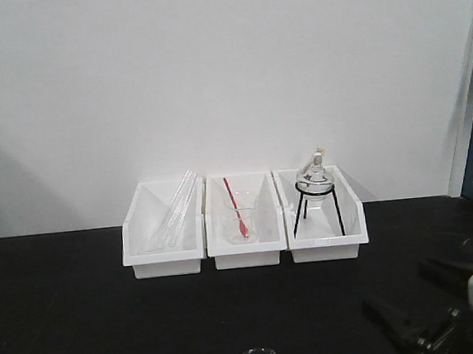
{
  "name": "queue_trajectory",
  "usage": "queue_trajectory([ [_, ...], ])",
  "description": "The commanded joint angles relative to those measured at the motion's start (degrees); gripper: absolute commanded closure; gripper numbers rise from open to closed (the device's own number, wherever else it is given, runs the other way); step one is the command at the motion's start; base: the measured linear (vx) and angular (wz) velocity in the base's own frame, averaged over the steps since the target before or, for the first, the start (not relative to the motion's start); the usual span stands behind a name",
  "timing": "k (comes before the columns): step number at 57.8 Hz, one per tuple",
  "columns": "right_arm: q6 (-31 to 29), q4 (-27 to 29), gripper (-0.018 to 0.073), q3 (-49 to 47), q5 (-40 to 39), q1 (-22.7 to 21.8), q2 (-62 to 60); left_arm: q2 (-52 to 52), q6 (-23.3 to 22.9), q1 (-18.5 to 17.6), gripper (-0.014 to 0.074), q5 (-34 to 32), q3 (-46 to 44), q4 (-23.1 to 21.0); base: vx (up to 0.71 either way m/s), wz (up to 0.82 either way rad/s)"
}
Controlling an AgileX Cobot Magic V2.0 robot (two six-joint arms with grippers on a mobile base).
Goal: Pick beaker and place in left cabinet
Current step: 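Move the right gripper toward the clear glass beaker on the bench, then close the right gripper around the beaker rim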
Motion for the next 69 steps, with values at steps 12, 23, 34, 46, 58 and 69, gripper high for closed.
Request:
queue_trajectory([
  [12,0.8,-7.5,-0.0053,-1.8,-18.2,-0.2,18.9,-1.1,-0.2,-0.2,0.0595,-4.8,0.9,-0.4,0.00,0.00],
  [23,-8.5,-6.8,-0.0045,-3.8,-31.3,-0.2,30.7,-1.1,-0.2,-0.2,0.0595,-4.8,0.9,-0.4,0.00,0.00],
  [34,-9.1,-5.4,-0.0041,-9.5,-34.0,2.0,37.8,-1.1,-0.2,-0.2,0.0595,-4.8,0.9,-0.4,0.00,0.00],
  [46,-9.3,-3.7,-0.0039,-16.3,-30.3,8.6,42.4,-1.1,-0.2,-0.2,0.0595,-4.8,0.9,-0.4,0.00,0.00],
  [58,-9.3,2.7,-0.0035,-19.9,-28.2,13.7,46.9,-1.1,-0.2,-0.2,0.0595,-4.8,0.9,-0.4,0.00,0.00],
  [69,-9.3,5.7,-0.0035,-23.3,-28.3,16.6,51.0,-1.1,-0.2,-0.2,0.0595,-4.8,0.9,-0.4,0.00,0.00],
])
